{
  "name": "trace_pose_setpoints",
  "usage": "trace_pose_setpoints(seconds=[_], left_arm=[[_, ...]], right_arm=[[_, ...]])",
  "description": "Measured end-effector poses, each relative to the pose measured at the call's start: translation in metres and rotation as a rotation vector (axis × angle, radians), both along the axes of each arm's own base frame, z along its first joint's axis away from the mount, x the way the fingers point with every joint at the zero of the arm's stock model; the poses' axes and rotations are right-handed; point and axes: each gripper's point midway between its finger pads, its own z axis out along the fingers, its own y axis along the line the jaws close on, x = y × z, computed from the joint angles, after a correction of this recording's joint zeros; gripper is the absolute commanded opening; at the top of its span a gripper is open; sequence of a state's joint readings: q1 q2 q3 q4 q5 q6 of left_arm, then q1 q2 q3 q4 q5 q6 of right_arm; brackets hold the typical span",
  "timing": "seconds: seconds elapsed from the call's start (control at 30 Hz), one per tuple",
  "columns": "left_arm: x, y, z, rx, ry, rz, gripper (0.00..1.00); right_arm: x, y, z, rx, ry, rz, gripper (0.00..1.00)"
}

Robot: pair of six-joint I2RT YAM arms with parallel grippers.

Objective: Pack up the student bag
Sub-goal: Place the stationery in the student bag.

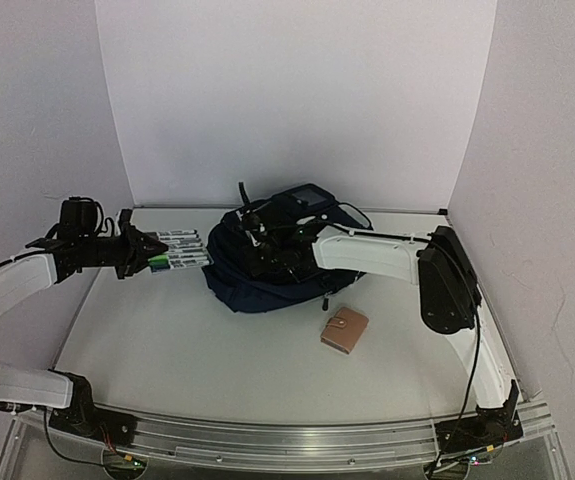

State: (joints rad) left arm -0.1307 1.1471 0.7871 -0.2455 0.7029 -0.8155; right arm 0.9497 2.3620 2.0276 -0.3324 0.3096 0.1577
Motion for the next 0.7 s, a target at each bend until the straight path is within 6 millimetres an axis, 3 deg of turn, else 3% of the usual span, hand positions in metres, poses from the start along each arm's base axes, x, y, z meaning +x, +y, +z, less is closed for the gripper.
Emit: trace_pose_setpoints(seconds=[0.17, 0.33, 0.4, 0.5, 0.7], left_arm=[[0.003, -0.006, 0.013, -0.062, -0.053, -0.019, 0.0], [0.009, -0.013, 0.006, -0.086, -0.038, -0.029, 0.0], [0.012, -0.017, 0.004, -0.094, -0.034, -0.033, 0.0], [0.015, -0.024, 0.001, -0.099, -0.036, -0.05, 0.0], [0.022, -0.051, -0.014, -0.101, -0.022, -0.1, 0.0]], right_arm=[[0.009, -0.018, 0.035, 0.194, 0.109, 0.002, 0.0], [0.017, -0.036, 0.091, 0.381, 0.142, -0.002, 0.0], [0.018, -0.04, 0.102, 0.427, 0.155, -0.005, 0.0], [0.013, -0.039, 0.103, 0.483, 0.195, 0.001, 0.0], [0.0, -0.03, 0.083, 0.542, 0.278, 0.006, 0.0]])
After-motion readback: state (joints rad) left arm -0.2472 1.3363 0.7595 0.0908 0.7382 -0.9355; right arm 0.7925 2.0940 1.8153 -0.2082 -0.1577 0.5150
